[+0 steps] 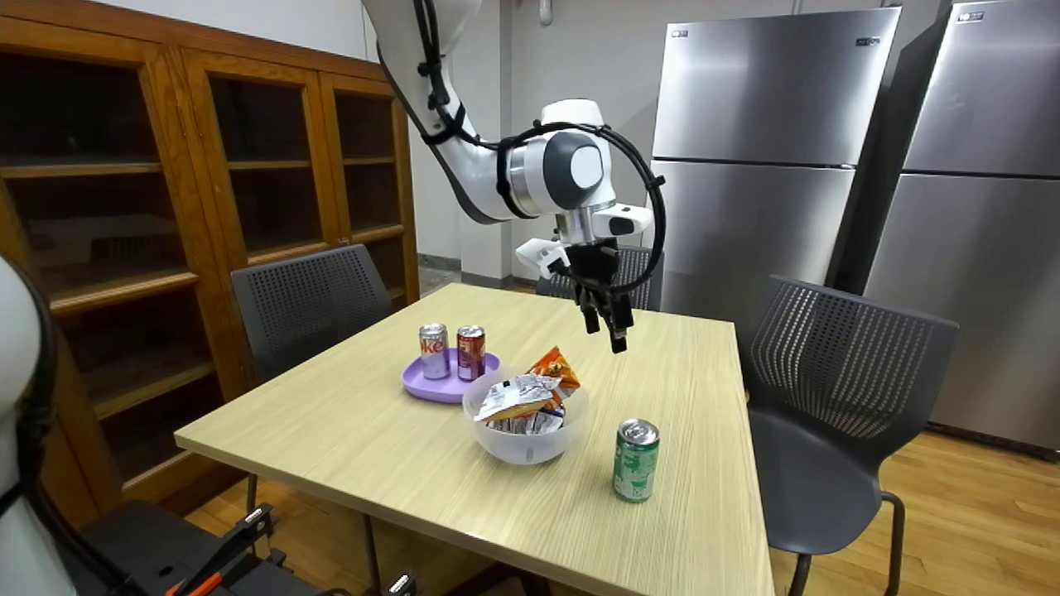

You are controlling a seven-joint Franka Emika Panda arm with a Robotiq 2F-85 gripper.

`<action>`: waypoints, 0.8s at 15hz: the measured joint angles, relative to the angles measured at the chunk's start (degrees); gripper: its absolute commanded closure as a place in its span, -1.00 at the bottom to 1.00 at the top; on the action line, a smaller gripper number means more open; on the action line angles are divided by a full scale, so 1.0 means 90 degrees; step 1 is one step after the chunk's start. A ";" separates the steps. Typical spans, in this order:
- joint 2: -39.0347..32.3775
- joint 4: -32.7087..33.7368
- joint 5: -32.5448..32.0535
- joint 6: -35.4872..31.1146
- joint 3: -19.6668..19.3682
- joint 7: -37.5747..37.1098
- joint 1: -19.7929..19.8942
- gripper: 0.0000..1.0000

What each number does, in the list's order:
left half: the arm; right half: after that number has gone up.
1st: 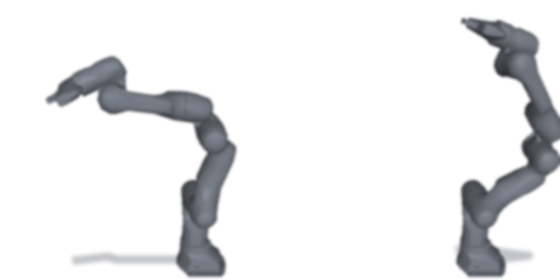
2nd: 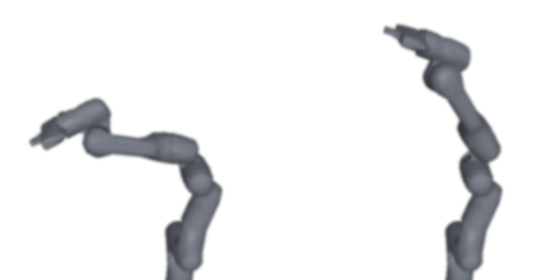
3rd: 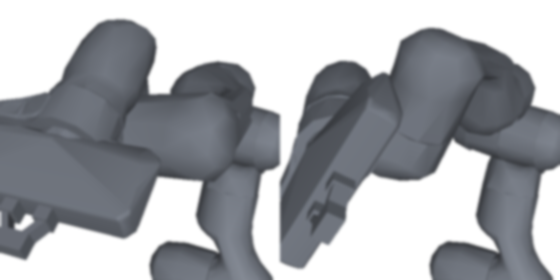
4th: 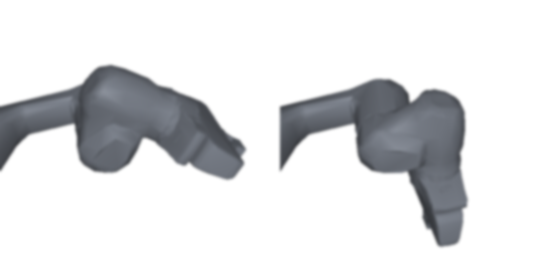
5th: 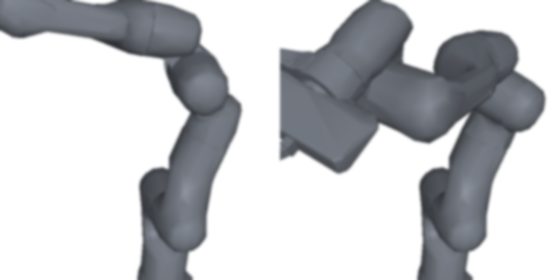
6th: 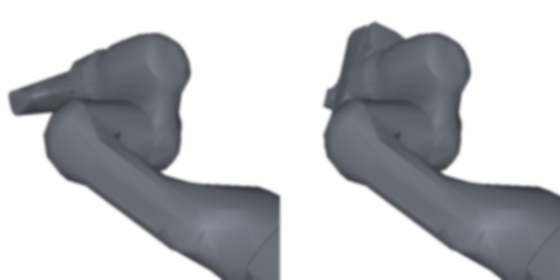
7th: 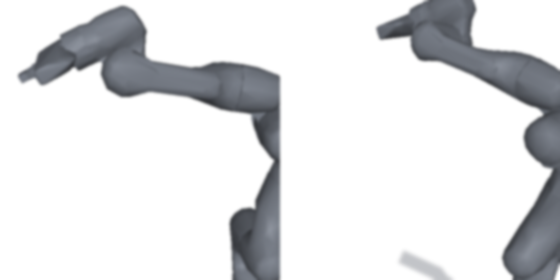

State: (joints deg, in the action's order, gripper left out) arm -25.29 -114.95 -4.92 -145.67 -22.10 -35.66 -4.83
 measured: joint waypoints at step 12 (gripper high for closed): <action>0.0482 -0.1062 -0.0719 -0.0306 -0.0370 -0.0488 0.0357 -1.00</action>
State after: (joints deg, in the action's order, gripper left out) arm -20.95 -124.50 -11.39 -148.42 -25.43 -40.05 -1.62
